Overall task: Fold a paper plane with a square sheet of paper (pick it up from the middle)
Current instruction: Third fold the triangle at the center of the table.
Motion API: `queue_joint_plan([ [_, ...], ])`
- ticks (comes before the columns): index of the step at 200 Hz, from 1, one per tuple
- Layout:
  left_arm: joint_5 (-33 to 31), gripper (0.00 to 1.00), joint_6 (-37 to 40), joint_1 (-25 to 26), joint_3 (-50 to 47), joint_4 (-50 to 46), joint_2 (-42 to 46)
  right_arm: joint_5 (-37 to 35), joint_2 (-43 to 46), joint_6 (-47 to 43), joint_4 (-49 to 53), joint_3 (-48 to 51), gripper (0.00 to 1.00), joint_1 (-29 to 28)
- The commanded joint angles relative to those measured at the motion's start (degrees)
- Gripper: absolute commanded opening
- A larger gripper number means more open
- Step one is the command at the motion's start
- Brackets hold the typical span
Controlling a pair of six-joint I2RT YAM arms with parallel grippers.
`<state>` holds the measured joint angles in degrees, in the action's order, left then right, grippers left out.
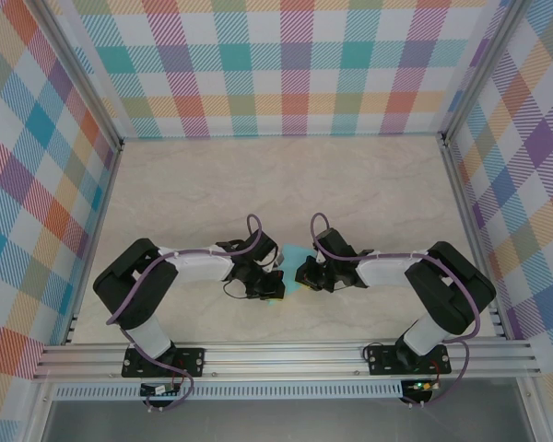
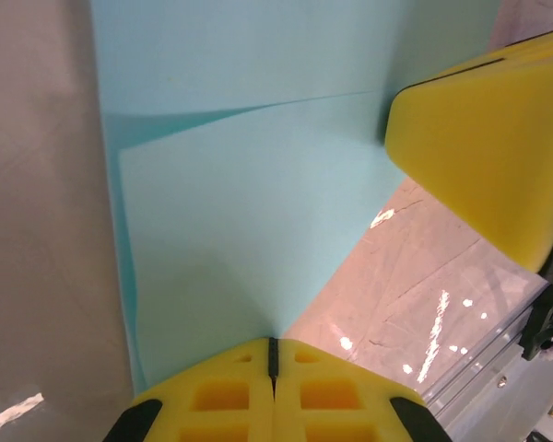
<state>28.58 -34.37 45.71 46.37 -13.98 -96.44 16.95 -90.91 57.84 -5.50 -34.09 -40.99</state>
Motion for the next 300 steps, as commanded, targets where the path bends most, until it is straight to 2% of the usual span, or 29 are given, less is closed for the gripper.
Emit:
queue_joint_plan([
  [1,-2.9,0.0,1.8,-0.1,-1.4,-2.9,-1.7,-3.3,-0.8,0.1,6.0,1.2,0.13,-0.4],
  [69,-3.5,0.01,1.7,-0.1,-3.4,-5.4,5.8,-3.5,-0.7,0.1,6.2,1.2,0.13,-0.4],
  [120,-4.7,0.01,2.2,-0.2,-4.4,-6.2,3.6,-3.6,-0.5,0.1,6.3,1.1,0.13,-0.4],
  [155,-5.8,0.01,2.3,-0.2,-5.5,-7.0,5.2,-3.7,-0.4,-0.1,6.6,1.1,0.13,-0.4],
  [181,-7.7,0.01,1.9,-0.1,-6.2,-8.0,6.7,-3.8,-0.4,-0.2,6.8,0.9,0.14,-0.4],
  [207,-13.4,0.01,1.4,-0.1,-6.4,-11.3,9.9,-3.9,-0.3,-0.5,7.0,0.6,0.14,-0.4],
  [225,-14.7,0.01,1.3,-0.2,-6.3,-11.8,12.7,-3.8,-0.1,-0.5,7.1,0.4,0.14,-0.4],
  [268,-14.9,0.06,1.0,-0.1,-3.8,-10.9,18.7,-3.0,3.0,-1.5,8.9,-2.3,0.17,-0.4],
  [300,-12.1,0.13,1.8,-0.2,-0.5,-6.6,17.1,-4.3,7.5,-3.0,13.5,-5.7,0.21,-0.4],
])
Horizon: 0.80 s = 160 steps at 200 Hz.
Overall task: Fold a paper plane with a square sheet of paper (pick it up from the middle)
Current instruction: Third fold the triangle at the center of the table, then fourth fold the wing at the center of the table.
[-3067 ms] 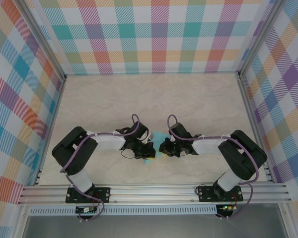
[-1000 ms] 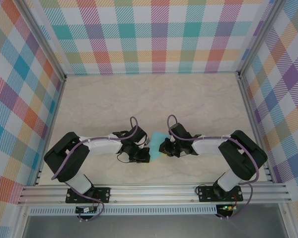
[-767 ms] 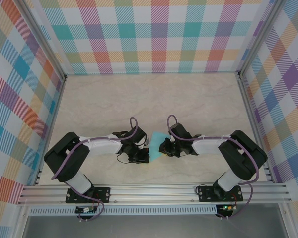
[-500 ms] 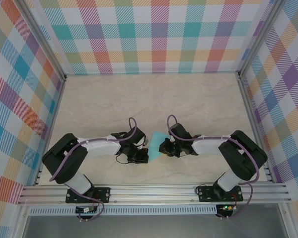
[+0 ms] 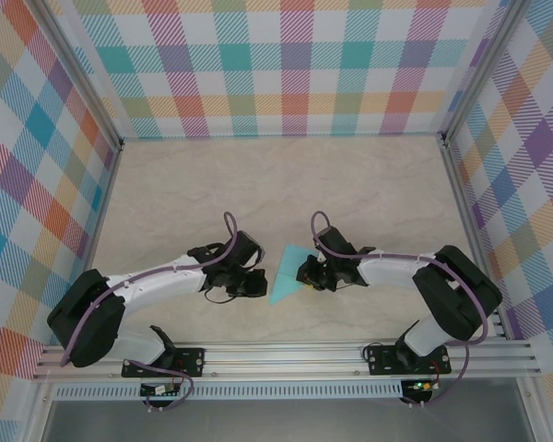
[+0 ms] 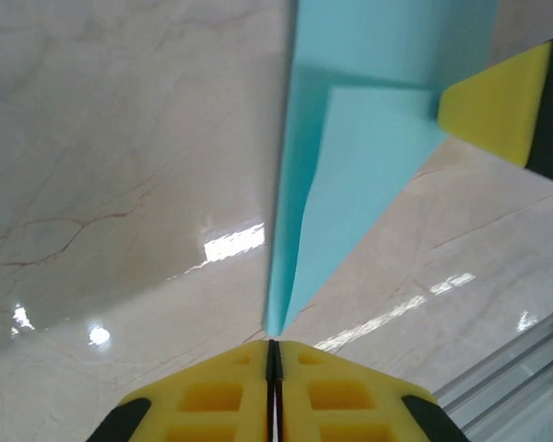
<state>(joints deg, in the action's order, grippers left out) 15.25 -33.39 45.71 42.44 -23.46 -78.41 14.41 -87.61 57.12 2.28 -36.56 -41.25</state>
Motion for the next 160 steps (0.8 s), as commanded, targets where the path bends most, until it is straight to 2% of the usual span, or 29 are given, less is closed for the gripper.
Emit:
queue_joint_plan([
  [1,1.2,0.13,0.8,-0.1,3.6,3.0,-1.1,-1.9,4.3,-2.3,5.9,-3.4,0.21,-0.1],
  [17,1.3,0.15,1.8,-0.2,6.0,3.2,-4.2,-4.0,6.9,-2.7,9.3,-4.0,0.25,-0.1],
  [25,1.0,0.15,2.3,-0.2,7.1,2.9,-6.0,-5.5,8.2,-2.5,11.0,-3.8,0.31,-0.1],
  [45,1.7,0.15,3.0,-0.1,9.3,3.2,-9.4,-8.0,11.7,-1.7,13.0,-1.5,0.38,0.6],
  [79,-1.4,0.13,4.2,-0.1,11.7,1.6,-13.8,-6.2,15.1,-0.3,9.7,3.8,0.47,1.9],
  [111,-4.2,0.1,4.2,-0.1,12.9,0.6,-17.3,-1.3,11.6,-1.0,5.1,3.9,0.48,2.1],
  [160,-6.6,0.08,3.9,-0.2,13.3,0.2,-18.9,1.1,7.1,-0.7,0.6,2.7,0.49,2.1],
])
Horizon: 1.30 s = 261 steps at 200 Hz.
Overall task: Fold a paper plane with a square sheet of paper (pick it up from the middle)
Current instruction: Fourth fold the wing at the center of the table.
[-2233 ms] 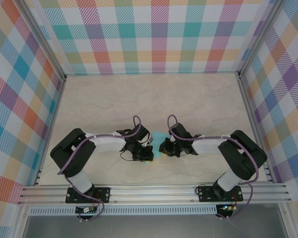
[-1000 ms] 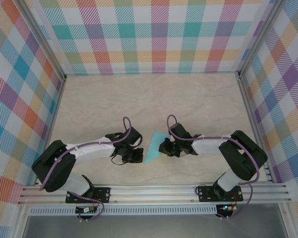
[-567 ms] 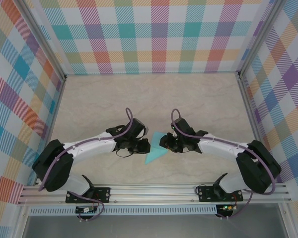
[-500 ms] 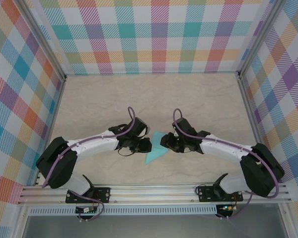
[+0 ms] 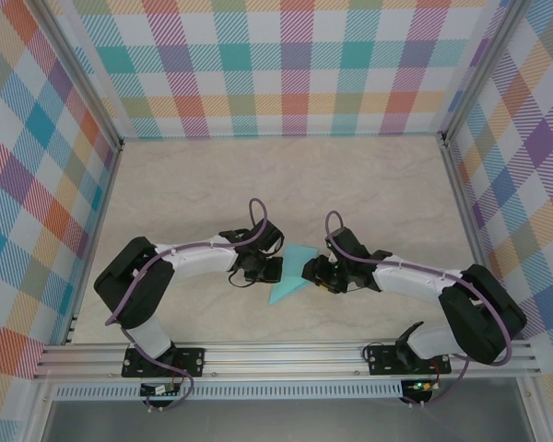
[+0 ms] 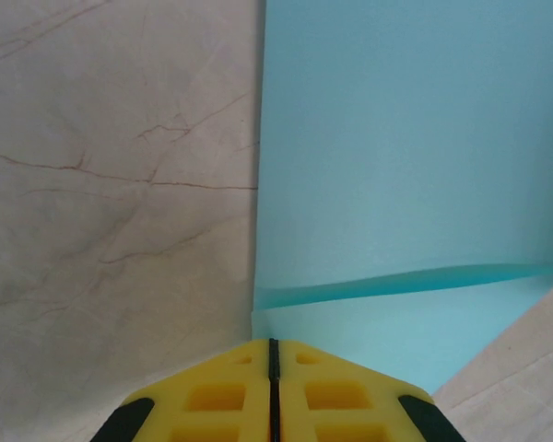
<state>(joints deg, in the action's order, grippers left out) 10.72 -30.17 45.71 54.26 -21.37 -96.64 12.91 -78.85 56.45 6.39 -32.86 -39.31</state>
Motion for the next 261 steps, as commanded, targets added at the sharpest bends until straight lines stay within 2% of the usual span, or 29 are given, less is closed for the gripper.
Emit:
queue_joint_plan([
  [1,-2.0,0.08,0.6,-0.2,1.5,-1.9,-0.7,2.6,-1.8,-0.1,-3.5,-1.0,0.49,0.1],
  [35,-1.8,0.08,0.7,-0.1,1.1,-1.9,-1.2,4.5,-4.2,-0.1,-6.7,-1.7,0.47,0.1],
  [111,-2.0,0.1,0.5,-0.2,0.2,-1.5,1.2,8.0,-8.0,-2.2,-9.3,-4.6,0.31,0.1],
  [135,-2.3,0.17,-0.1,-0.2,-0.8,-1.3,4.8,7.8,-8.6,-2.7,-7.6,-5.5,0.23,0.1],
  [160,-2.6,0.32,0.0,0.2,-3.3,-0.4,10.4,7.4,-8.7,-2.6,-6.5,-6.5,0.18,0.1],
  [179,-3.1,0.39,0.3,1.5,-6.0,1.2,14.5,7.3,-8.5,-2.9,-5.1,-7.4,0.17,0.0],
  [205,-5.6,0.43,0.8,4.5,-8.4,1.9,17.1,7.1,-8.3,-2.8,-3.7,-8.3,0.17,0.0],
  [238,-10.7,0.46,1.1,9.8,-8.9,2.4,15.8,7.0,-8.2,-2.7,-2.8,-9.1,0.17,-0.1],
  [261,-17.1,0.48,0.3,13.2,-7.9,1.6,13.4,7.0,-8.3,-2.6,-2.4,-9.5,0.17,-0.1],
])
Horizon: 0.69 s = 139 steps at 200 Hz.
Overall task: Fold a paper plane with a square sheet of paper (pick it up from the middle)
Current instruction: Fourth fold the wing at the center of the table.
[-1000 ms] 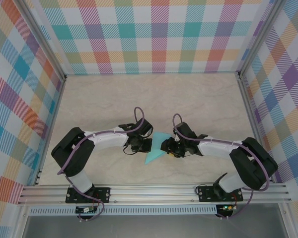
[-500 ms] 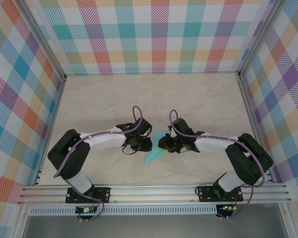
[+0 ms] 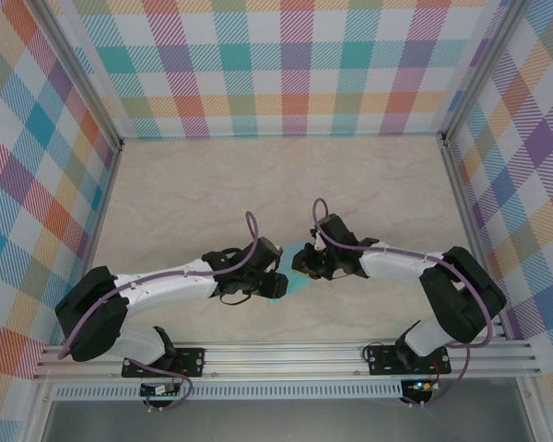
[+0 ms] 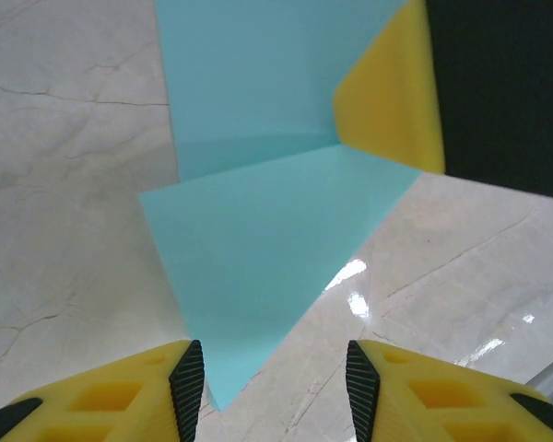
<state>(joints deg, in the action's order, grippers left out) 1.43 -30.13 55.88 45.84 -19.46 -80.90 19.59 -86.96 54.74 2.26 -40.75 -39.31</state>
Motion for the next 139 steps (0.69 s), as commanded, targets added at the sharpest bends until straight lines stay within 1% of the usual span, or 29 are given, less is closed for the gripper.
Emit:
queue_joint_plan([
  [1,-8.0,0.48,0.1,3.2,0.5,-0.3,-2.4,0.3,-0.2,-0.9,1.7,-1.6,0.17,-0.1],
  [38,-16.1,0.49,-0.7,7.3,1.7,-0.5,-6.8,0.1,-0.5,-0.4,2.1,-2.0,0.17,-0.2],
  [75,-22.7,0.49,-1.3,10.8,3.3,-0.8,-9.5,0.0,-0.7,-0.4,2.4,-2.3,0.17,-0.2],
  [139,-28.3,0.44,-2.5,14.0,4.3,-2.9,-10.4,-0.2,-0.8,-0.4,3.1,-3.0,0.18,-0.2],
])
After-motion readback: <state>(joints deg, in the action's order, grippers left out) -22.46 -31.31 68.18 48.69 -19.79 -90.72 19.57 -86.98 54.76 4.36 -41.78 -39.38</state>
